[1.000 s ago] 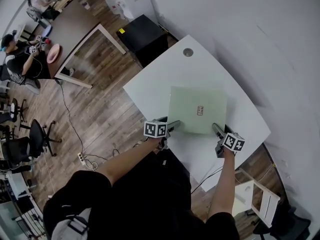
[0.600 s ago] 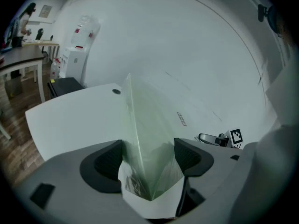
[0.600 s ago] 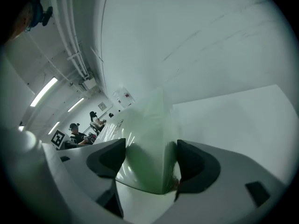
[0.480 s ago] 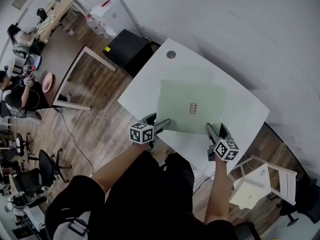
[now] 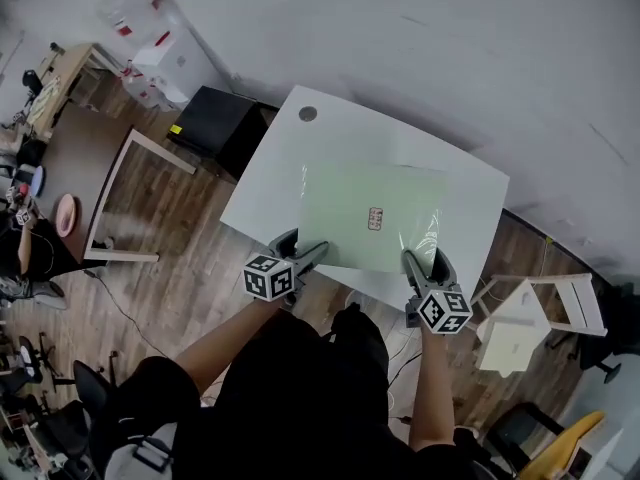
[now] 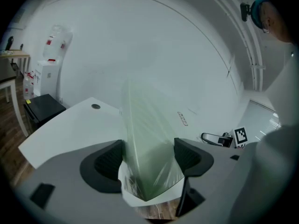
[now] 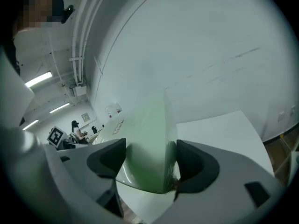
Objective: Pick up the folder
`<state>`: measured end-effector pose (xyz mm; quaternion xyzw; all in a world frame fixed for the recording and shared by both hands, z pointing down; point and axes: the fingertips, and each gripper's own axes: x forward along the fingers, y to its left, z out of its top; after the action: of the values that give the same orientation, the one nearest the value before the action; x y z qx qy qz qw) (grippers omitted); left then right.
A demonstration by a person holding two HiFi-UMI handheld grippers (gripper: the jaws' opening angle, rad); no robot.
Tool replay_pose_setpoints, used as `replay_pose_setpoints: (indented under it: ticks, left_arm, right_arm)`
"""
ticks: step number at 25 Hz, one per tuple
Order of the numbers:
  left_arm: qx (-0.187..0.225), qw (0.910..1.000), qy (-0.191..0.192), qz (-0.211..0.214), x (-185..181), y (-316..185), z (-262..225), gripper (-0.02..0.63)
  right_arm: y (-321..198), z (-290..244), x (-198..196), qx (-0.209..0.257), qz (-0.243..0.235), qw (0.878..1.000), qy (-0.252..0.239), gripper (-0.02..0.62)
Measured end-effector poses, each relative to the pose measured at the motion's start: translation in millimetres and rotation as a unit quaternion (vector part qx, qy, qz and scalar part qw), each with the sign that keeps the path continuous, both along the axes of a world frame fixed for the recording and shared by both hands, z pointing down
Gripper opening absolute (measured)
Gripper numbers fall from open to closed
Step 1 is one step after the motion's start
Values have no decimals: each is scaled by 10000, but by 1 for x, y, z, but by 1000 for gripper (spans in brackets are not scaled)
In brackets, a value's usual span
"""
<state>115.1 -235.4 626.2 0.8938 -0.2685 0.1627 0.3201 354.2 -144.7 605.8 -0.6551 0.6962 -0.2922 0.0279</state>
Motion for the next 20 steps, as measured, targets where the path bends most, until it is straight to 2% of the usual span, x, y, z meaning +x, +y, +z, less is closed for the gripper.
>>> replay_pose_setpoints:
  ticks: [4,8,15,20]
  left_arm:
    - [175,9992,49,342,-36,14,-7,347]
    - [334,9978,213,538,-92,25,-20,347]
    - [757,9920,341,954,-187,39,-43,347]
    - [774,9901,356,1120,-238,50,-45,347]
  right_arm:
    - [38,-2,-46,21,454,9990,-53,342]
    - [64,-17,-110,228,896,9957,81,342]
    - [103,-31,-221,512,1377,9890,176,342]
    - [118,-37,-277,594,1438,9873,330,342]
